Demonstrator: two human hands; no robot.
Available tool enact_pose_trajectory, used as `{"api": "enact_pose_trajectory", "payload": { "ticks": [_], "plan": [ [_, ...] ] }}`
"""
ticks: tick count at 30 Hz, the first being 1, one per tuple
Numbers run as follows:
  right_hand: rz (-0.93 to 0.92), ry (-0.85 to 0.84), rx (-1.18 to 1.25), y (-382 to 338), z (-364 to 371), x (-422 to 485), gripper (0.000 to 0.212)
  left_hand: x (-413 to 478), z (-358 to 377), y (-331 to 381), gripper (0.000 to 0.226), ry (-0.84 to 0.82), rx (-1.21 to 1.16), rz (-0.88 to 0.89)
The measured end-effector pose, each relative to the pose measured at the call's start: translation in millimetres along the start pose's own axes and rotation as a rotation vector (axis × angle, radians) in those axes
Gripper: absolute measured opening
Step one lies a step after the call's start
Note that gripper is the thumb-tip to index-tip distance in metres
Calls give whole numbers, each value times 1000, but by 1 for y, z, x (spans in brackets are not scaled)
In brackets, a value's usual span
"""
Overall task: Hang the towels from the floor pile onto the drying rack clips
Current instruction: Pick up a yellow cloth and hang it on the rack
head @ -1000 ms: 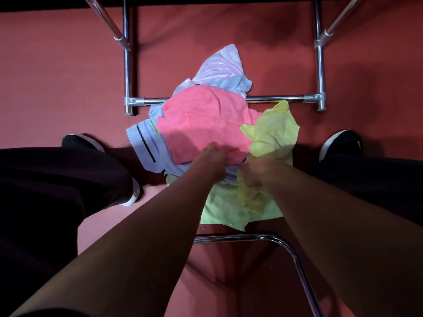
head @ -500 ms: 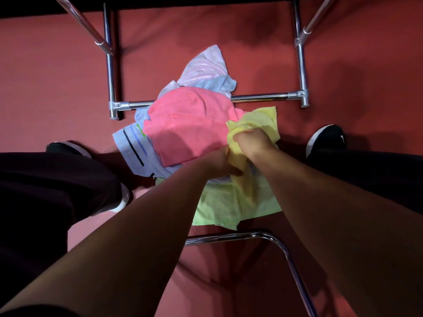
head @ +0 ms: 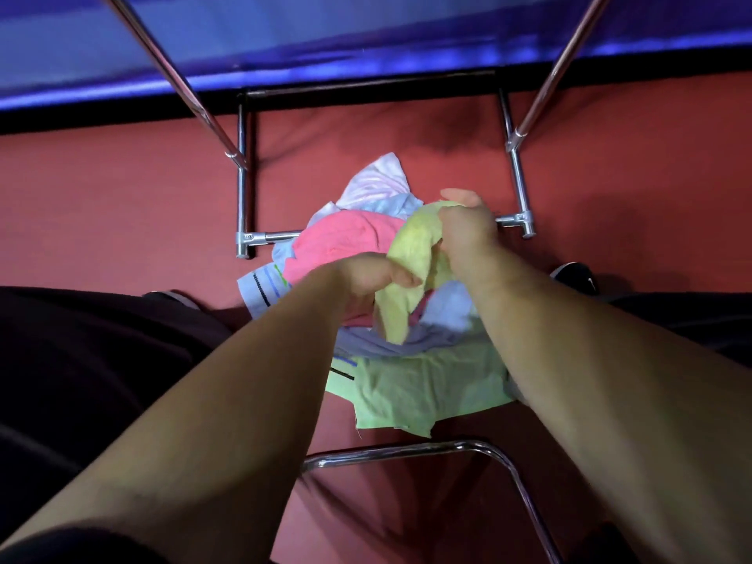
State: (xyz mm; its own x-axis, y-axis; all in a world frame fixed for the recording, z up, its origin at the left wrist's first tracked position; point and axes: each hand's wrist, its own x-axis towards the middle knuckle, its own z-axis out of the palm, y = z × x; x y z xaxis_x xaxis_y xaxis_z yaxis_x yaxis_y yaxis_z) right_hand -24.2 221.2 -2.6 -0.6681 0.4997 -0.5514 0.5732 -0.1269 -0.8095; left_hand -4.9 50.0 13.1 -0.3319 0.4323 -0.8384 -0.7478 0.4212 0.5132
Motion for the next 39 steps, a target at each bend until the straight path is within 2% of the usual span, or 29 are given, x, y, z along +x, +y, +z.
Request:
{"api": "enact_pose_trajectory", "payload": {
  "ticks": [4, 7, 10, 13, 16, 18, 21, 23, 26, 28, 33, 35, 39],
  "plan": [
    [-36, 45, 178, -40, -13, -26, 44, -38, -4, 29, 20, 145, 2, 186],
    [-5, 85, 306, -80, -27, -38, 41, -77, 1, 57, 9, 131, -54, 251],
    [-37, 32, 248, -115, -36, -52, 40, -118, 7, 88, 12, 188, -63, 332],
    [-73, -38, 105, -158, -45, -91, 33, -159, 16, 118, 29, 188, -85, 403],
    [-48, -110, 280, -196, -51, -131, 35, -207, 27, 145, 13, 173, -170, 524],
    [-40, -178, 306, -210, -49, -154, 41, -235, 34, 159, 14, 146, -232, 593],
    [-155, -248, 206, -227, -47, -184, 54, -265, 44, 174, 26, 116, -256, 663],
    [-234, -263, 142, -229, -48, -201, 53, -277, 49, 179, 35, 79, -228, 717],
    [-384, -364, 76, -213, -51, -222, 52, -282, 48, 175, 37, 28, -214, 763],
    [-462, -389, 30, -198, -53, -229, 45, -277, 43, 167, 33, 51, -267, 755],
    [-665, -207, -366, -186, -55, -225, 14, -267, 32, 139, 28, 31, -354, 716],
    [-686, -180, -457, -185, -54, -217, 6, -267, 27, 131, 24, 6, -417, 695],
    [-576, -211, -344, -188, -47, -212, 25, -271, 20, 132, 33, -110, -537, 779]
  ]
}}
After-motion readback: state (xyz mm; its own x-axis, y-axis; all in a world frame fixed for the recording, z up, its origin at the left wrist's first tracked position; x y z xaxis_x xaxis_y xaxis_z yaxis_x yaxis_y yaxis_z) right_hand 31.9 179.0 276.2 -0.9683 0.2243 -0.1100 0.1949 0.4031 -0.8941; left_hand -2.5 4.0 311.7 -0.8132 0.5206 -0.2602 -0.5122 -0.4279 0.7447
